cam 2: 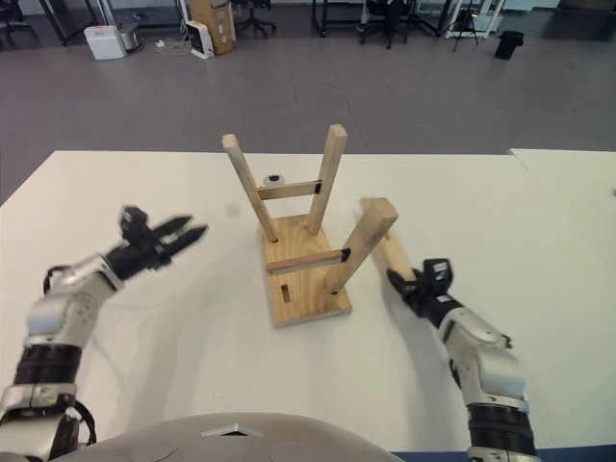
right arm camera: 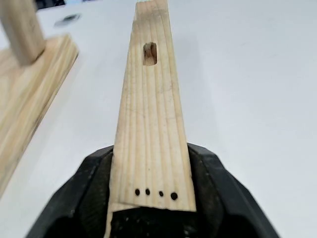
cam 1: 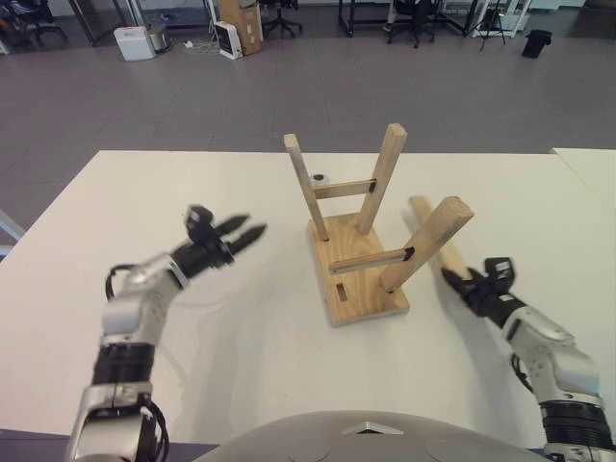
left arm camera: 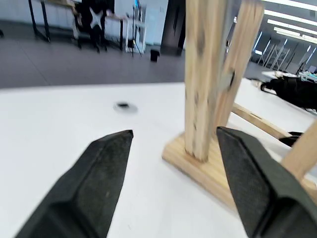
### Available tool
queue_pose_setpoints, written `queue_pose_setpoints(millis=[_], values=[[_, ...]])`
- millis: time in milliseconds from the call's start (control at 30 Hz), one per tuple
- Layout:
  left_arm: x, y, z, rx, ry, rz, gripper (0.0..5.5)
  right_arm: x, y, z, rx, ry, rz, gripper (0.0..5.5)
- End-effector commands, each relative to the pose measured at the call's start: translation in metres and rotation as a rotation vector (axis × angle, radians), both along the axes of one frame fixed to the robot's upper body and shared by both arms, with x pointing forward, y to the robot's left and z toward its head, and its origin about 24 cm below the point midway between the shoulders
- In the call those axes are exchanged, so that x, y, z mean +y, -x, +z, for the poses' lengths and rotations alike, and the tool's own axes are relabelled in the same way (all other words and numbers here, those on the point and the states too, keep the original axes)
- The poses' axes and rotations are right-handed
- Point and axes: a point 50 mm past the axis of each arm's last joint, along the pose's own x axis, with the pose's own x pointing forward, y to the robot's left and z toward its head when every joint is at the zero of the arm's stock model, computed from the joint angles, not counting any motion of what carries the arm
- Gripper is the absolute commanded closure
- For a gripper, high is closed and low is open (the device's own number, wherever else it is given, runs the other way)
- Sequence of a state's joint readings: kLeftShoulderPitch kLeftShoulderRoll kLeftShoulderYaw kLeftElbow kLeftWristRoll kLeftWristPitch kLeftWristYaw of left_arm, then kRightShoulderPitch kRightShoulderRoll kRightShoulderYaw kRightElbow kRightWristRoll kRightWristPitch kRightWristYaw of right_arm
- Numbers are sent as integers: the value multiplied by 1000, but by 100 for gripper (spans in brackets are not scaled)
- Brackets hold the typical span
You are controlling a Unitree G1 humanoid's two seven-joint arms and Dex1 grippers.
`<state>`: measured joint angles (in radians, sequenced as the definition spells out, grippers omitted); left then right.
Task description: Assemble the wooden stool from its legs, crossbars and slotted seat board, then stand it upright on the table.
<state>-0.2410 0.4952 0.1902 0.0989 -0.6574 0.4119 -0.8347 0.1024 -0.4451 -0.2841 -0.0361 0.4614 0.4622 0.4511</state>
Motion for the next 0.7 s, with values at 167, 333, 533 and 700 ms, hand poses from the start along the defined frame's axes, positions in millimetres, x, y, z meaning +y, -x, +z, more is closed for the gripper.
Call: queue_pose_setpoints(millis=[167,333,533,700], values=[[-39,-31,166,-333,298,-355,241,59,-30,205,-688,-256,519,341],[-78,-30,193,-332,385,-501,223,111,-18,223,-630,-340,872,341],[-95,-28,190,-303,509,-585,132,120,-19,211,-534,-407,980,343],[-92,-20,185,-254,590,-696,114,118,-26,213,-527,-441,1010,343]])
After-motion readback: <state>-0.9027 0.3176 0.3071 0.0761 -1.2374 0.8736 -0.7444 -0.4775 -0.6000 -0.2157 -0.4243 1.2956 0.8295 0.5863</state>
